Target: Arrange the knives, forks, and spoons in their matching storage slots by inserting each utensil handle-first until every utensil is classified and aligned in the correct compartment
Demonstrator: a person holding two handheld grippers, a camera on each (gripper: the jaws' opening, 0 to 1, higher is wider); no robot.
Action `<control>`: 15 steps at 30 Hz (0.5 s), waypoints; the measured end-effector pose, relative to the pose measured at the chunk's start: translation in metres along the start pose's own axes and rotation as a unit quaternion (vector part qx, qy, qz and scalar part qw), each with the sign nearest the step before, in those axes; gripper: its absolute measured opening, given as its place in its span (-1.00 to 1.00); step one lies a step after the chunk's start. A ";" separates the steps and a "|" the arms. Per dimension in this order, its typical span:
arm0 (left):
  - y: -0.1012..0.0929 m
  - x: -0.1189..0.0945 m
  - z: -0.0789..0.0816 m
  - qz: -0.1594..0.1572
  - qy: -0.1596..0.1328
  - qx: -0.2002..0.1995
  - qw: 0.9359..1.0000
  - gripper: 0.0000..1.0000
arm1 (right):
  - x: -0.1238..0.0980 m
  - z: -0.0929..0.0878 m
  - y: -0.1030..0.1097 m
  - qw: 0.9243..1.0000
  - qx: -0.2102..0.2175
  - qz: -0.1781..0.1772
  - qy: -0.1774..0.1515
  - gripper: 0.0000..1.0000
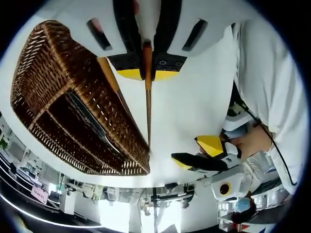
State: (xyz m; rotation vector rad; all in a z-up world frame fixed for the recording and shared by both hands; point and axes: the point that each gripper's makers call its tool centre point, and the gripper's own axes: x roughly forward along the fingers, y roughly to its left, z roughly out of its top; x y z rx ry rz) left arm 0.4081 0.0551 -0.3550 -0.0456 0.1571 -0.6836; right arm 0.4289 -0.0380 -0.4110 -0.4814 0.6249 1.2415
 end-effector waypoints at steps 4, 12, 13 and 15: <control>-0.002 0.000 0.000 -0.004 0.001 -0.001 1.000 -0.34 | 0.000 0.000 0.004 1.000 0.017 0.012 -0.009 -0.90; -0.013 0.004 -0.002 -0.028 0.012 -0.015 0.999 -0.34 | -0.002 0.001 0.012 0.997 0.054 0.043 -0.041 -0.90; -0.016 0.004 -0.002 -0.035 0.014 -0.023 0.999 -0.34 | -0.002 0.001 0.013 0.996 0.059 0.046 -0.043 -0.90; -0.020 0.005 0.000 -0.045 0.013 -0.034 0.998 -0.34 | -0.003 0.002 0.016 0.994 0.071 0.057 -0.053 -0.90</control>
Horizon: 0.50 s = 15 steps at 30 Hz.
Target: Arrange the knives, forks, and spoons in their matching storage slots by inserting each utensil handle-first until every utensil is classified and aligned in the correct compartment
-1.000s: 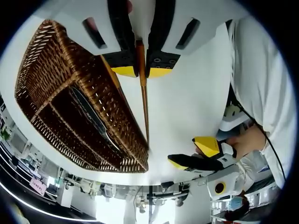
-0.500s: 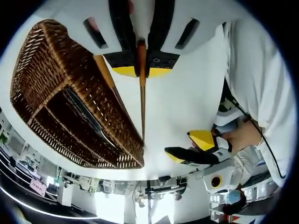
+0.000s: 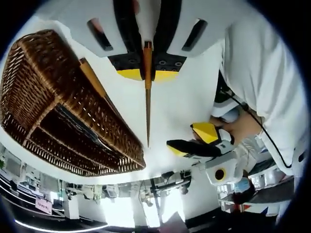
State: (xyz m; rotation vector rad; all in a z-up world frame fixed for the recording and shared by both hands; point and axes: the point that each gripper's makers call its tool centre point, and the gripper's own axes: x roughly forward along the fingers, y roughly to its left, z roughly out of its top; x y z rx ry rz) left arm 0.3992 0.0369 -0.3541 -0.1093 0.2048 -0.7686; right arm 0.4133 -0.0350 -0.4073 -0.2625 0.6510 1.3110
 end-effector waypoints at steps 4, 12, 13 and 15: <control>-0.005 0.001 -0.001 -0.012 0.006 -0.019 1.000 -0.34 | -0.002 0.001 0.002 1.000 0.020 0.011 -0.017 -0.90; -0.011 0.006 0.002 -0.031 -0.004 -0.064 0.997 -0.35 | -0.010 0.024 0.021 0.989 0.073 0.073 -0.103 -0.90; -0.011 0.007 0.003 -0.033 -0.008 -0.073 0.997 -0.35 | -0.010 0.026 0.023 0.988 0.075 0.077 -0.111 -0.90; -0.012 0.009 0.008 -0.039 -0.015 -0.085 0.995 -0.36 | -0.012 0.032 0.028 0.983 0.084 0.091 -0.132 -0.90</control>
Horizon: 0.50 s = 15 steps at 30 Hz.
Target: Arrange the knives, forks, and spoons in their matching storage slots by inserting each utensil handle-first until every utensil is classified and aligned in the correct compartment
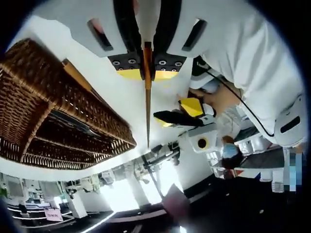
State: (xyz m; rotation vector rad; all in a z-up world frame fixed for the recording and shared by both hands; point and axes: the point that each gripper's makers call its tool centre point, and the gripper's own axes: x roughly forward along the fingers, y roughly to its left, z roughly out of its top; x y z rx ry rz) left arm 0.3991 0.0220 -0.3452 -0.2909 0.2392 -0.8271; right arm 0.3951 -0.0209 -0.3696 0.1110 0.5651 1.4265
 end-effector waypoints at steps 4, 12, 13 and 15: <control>-0.005 0.005 0.007 -0.015 -0.008 -0.017 1.000 -0.41 | -0.001 0.006 0.008 0.999 0.013 0.023 -0.025 -0.90; -0.009 0.008 0.013 -0.037 -0.022 -0.058 0.997 -0.84 | -0.001 0.010 0.019 0.998 0.020 0.047 -0.045 -0.90; -0.009 0.008 0.013 -0.038 -0.022 -0.059 0.997 -0.89 | -0.001 0.010 0.020 0.998 0.021 0.048 -0.046 -0.90; -0.010 0.008 0.013 -0.046 -0.028 -0.076 0.996 -0.90 | -0.001 0.010 0.020 0.998 0.019 0.047 -0.046 -0.90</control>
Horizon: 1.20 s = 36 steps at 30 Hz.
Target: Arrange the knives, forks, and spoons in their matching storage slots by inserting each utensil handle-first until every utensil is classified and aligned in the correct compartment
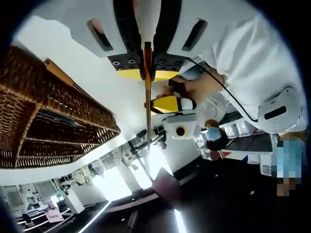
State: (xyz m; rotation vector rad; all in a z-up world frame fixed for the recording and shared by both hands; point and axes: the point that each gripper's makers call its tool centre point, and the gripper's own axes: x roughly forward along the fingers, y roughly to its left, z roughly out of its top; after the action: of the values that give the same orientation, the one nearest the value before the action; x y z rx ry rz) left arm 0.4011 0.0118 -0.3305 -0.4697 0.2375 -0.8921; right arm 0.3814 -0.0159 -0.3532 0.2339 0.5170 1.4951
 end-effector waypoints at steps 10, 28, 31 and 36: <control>-0.006 0.004 0.001 -0.028 -0.018 -0.054 0.998 -0.84 | 0.001 -0.002 0.003 1.000 0.003 0.008 -0.001 -0.90; -0.014 0.009 0.004 -0.050 -0.023 -0.095 0.994 -0.94 | 0.003 -0.003 0.010 1.000 0.000 0.009 0.007 -0.89; -0.014 0.011 0.003 -0.049 -0.019 -0.090 0.994 -0.94 | 0.004 -0.004 0.010 1.000 -0.002 0.005 0.014 -0.88; -0.016 0.012 0.003 -0.050 -0.021 -0.088 0.995 -0.94 | 0.001 -0.004 0.009 1.000 -0.004 0.003 0.012 -0.88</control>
State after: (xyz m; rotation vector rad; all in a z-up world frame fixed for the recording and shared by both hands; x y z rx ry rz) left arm 0.3985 -0.0059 -0.3201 -0.6676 0.2571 -0.9624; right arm 0.3715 -0.0144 -0.3526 0.2109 0.5298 1.5071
